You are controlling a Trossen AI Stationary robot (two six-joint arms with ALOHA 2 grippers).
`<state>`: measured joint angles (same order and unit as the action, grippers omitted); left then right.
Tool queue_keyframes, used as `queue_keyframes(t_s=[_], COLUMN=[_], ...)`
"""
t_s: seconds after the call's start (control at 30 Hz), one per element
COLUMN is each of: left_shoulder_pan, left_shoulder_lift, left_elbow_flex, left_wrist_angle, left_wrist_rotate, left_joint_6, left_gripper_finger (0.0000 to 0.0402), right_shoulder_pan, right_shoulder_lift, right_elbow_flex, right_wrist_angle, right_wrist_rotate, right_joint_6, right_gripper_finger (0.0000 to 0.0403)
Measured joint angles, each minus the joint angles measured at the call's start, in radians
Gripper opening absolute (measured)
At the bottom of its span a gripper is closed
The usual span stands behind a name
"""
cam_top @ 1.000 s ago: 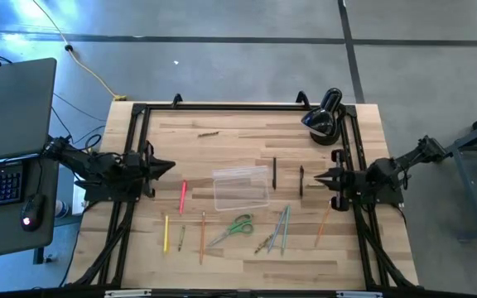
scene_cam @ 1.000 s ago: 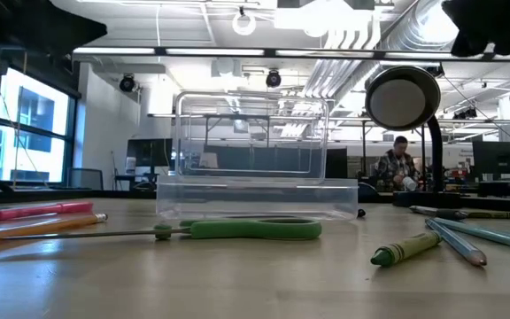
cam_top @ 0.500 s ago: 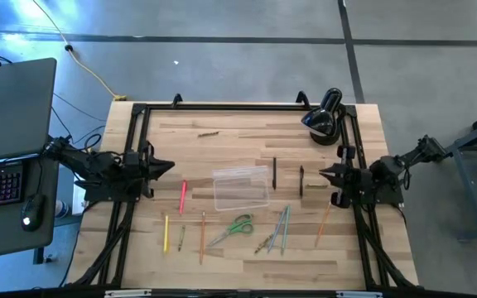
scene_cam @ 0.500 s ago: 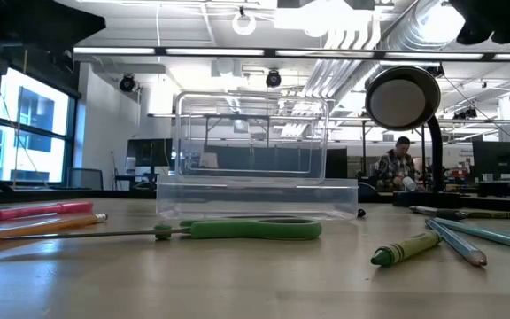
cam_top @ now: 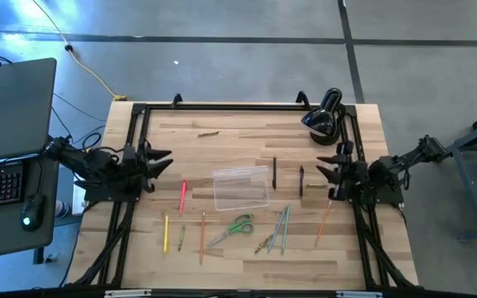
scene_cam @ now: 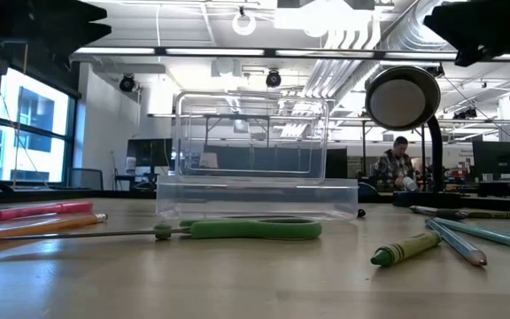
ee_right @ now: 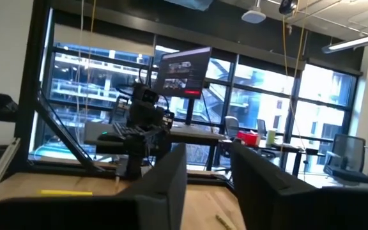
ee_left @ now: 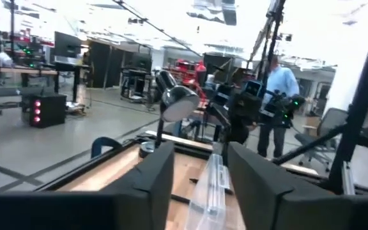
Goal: Pick & place school supplies into a supply box
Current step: Put the green crayon into the supply box
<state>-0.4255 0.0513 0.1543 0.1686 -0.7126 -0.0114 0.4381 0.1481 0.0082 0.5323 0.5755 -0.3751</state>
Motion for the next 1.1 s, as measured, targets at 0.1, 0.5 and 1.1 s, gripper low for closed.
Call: queue_keyframes(t_s=[0.1, 0.5, 1.1], left_shoulder_pan=[0.0, 0.001, 0.001], left_shoulder_lift=[0.0, 0.286, 0.568], left_elbow_flex=[0.001, 0.321, 0.865], left_wrist_angle=[0.036, -0.106, -0.355], left_wrist_rotate=[-0.044, -0.091, -0.081], left_joint_6=[-0.017, 0.072, 0.225], left_gripper_finger=[0.0201, 0.0178, 0.0254], right_shoulder_pan=[-0.003, -0.186, -0.376], right_shoulder_lift=[0.018, 0.114, 0.268], right_elbow_flex=[0.0, 0.053, 0.074], right_wrist_angle=[0.006, 0.021, 0.073], right_wrist_rotate=[0.001, -0.164, -0.302], right_joint_6=[-0.016, 0.072, 0.167], right_gripper_finger=[0.0127, 0.0147, 0.0146])
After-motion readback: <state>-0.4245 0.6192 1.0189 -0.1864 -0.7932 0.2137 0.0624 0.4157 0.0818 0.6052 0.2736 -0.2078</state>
